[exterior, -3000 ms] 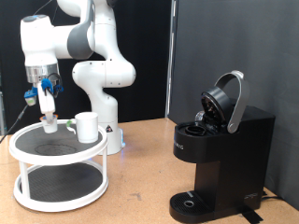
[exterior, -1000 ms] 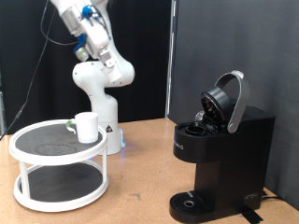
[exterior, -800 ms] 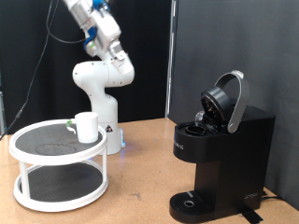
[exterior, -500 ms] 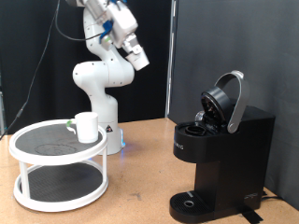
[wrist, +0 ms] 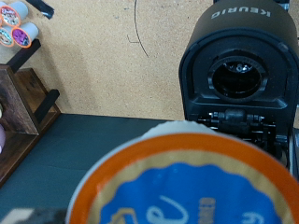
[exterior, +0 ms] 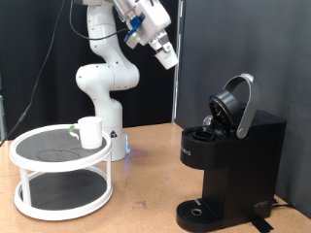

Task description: Make a cup of coffee with the keurig machine

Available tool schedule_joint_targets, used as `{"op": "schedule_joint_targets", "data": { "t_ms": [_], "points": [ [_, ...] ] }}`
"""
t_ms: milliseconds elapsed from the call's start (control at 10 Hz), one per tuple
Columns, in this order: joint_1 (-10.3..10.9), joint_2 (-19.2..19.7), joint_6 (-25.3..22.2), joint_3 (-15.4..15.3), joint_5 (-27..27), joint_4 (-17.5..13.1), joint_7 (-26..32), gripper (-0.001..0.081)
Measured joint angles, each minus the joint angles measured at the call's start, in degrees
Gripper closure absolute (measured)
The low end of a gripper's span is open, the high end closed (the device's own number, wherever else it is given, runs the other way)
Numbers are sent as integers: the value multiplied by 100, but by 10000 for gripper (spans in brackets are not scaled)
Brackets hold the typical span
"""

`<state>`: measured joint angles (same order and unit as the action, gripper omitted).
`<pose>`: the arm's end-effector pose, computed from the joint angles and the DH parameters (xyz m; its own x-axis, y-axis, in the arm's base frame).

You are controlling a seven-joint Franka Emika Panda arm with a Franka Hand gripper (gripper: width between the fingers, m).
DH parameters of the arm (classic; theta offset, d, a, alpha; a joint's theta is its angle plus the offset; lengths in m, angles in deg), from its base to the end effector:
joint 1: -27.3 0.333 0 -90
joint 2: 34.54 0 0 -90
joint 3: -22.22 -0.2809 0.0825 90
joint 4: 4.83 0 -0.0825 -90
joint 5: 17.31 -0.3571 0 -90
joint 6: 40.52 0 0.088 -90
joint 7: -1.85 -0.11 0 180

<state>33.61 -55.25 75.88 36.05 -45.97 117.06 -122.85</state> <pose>0.4595 -0.0441 0.5579 -0.6848 -0.4795 -0.5488 -0.6489 0.7440 0.1597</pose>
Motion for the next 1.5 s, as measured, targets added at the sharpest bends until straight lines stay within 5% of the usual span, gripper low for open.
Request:
{"op": "schedule_joint_targets", "data": {
  "t_ms": [900, 1500],
  "points": [
    [33, 166, -22, -442, 224, -136, -535, 420],
    [42, 354, -145, -332, -302, 48, -63, 420]
  ]
}}
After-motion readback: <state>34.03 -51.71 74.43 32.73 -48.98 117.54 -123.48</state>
